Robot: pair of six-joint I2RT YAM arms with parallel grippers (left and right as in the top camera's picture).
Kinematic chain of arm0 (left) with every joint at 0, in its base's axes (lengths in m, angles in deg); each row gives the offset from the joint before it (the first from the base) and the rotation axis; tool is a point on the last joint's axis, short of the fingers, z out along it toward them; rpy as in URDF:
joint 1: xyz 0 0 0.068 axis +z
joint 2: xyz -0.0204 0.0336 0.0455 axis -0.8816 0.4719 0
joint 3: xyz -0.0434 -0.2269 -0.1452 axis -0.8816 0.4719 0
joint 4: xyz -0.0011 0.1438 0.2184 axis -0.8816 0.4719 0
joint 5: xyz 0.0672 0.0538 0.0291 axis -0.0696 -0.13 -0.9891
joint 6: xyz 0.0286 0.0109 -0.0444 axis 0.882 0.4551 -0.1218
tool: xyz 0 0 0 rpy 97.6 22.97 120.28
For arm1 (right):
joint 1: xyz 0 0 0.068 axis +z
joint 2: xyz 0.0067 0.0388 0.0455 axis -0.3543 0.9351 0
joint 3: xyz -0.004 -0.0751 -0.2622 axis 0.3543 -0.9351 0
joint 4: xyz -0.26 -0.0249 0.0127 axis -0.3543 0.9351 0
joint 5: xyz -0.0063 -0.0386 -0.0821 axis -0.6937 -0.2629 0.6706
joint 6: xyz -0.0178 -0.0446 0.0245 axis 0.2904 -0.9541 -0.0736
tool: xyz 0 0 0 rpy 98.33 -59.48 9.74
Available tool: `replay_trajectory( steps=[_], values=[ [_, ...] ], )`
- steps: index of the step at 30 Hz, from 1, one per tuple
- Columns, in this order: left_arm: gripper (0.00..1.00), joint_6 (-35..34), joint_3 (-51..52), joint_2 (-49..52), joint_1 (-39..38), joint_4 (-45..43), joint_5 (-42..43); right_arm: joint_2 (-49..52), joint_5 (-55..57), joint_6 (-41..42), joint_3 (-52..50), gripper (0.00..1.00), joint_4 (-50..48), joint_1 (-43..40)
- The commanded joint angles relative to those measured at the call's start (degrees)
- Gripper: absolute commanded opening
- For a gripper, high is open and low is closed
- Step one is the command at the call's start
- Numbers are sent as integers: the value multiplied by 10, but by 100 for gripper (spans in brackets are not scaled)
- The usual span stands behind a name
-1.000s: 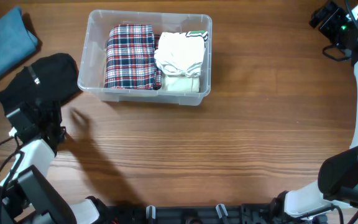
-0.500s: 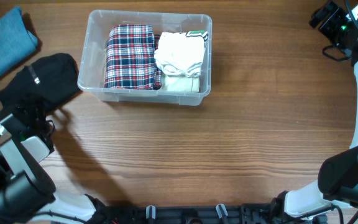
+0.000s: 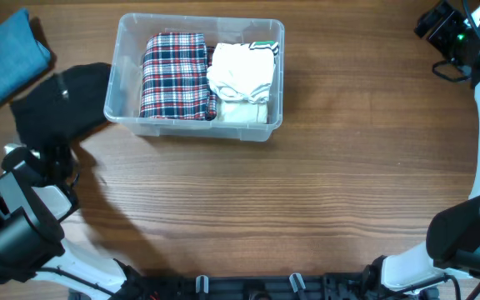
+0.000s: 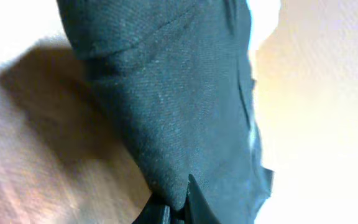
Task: Pack container
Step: 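Reach the left gripper to the black garment and grasp it, then lift the black garment with the left gripper and lower it into the bin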
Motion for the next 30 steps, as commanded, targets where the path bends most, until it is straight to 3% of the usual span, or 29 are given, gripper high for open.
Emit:
replay_trajectory(
  steps=[1, 7, 13, 21, 30],
  values=[
    [4, 19, 4, -72, -3, -6, 109, 5, 6, 8, 6, 100, -1, 2],
    [4, 24, 4, -285, -2, 40, 139, 5, 6, 8, 6, 100, -1, 2],
    [4, 23, 3, -435, 7, 83, 182, 5, 6, 8, 6, 100, -1, 2],
    [4, 17, -54, -463, 6, 84, 334, 5, 6, 8, 6, 100, -1, 2],
    [4, -28, -221, -462, -24, 100, 370, 5, 6, 8, 6, 100, -1, 2]
  ],
)
